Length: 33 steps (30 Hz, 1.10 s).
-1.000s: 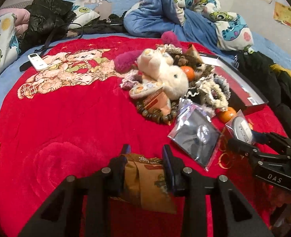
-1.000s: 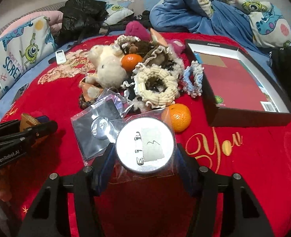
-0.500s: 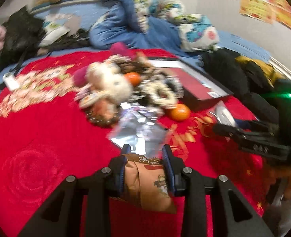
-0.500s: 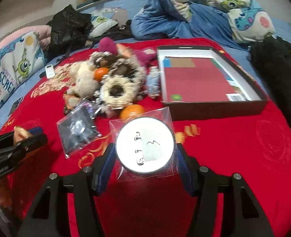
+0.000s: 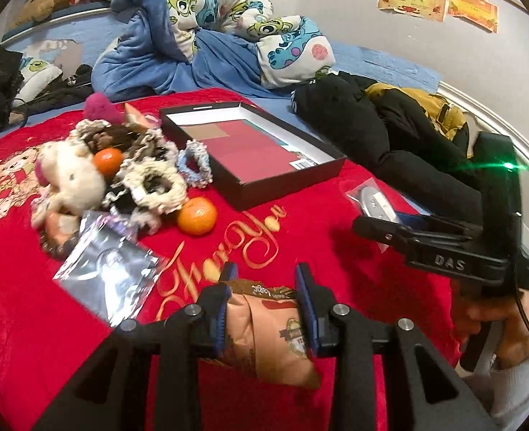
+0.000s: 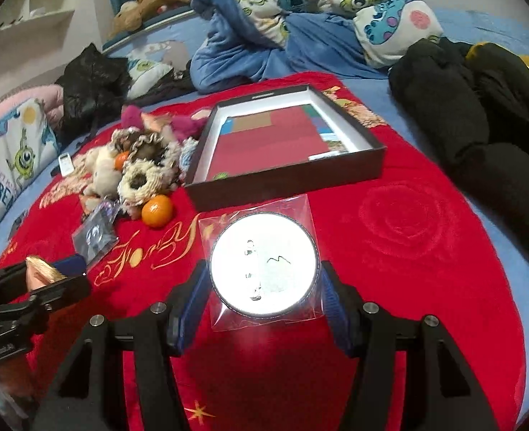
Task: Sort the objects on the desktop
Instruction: 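Carry both items to the open box and release them onto the red tray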
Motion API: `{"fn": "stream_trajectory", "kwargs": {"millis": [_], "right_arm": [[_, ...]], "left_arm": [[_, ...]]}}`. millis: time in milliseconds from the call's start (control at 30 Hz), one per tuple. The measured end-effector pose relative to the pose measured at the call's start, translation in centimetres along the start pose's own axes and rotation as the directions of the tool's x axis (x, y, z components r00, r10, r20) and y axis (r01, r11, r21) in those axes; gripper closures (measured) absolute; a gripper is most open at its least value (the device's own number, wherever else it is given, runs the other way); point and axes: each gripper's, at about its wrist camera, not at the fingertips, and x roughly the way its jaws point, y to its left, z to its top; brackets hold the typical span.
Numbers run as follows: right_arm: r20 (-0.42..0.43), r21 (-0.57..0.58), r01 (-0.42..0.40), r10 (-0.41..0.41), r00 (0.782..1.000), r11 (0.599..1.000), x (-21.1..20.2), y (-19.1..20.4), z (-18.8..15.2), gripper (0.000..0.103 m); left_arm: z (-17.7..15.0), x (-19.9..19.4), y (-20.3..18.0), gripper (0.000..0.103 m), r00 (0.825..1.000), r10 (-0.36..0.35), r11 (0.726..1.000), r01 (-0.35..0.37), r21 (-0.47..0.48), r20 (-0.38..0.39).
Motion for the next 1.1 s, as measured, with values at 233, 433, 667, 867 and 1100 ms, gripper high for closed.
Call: {"fn": "stream_trajectory", "kwargs": {"millis": [233, 433, 667, 867, 1100], "right_arm": [[0.045, 0.028, -0.035, 0.034, 0.998, 0.999, 0.1, -1.1, 2.5, 0.045], [0.074, 0.025, -0.085, 0.083, 0.994, 0.996, 1.6, -2.3, 7.1, 0.045], [-0.011, -0.013, -0.101, 0.101, 0.995, 0.995, 9.0, -4.8, 11.7, 0.044], [-0.071, -0.07, -0.06, 0.055, 0.996, 0.996, 13.8, -6.2, 12.6, 0.043], [-0.022, -0.143, -0.002, -0.001, 1.0, 0.99, 14.3, -5.6, 11.7, 0.043]], "left_arm": [[5.0, 2.3, -0.8, 0.069, 1.0, 0.016, 1.0, -0.016, -0.008, 0.008], [11.4, 5.4, -1.6, 0.069, 0.999, 0.031, 0.999, -0.032, 0.017, 0.025], [15.3, 14.4, -0.1, 0.069, 0.992, 0.099, 0.995, -0.099, -0.009, -0.072], [15.1, 19.3, 0.4, 0.069, 0.975, 0.18, 0.983, -0.174, 0.051, -0.129], [13.8, 21.4, 0.8, 0.069, 0.969, 0.206, 0.976, -0.193, 0.096, -0.14]]}}
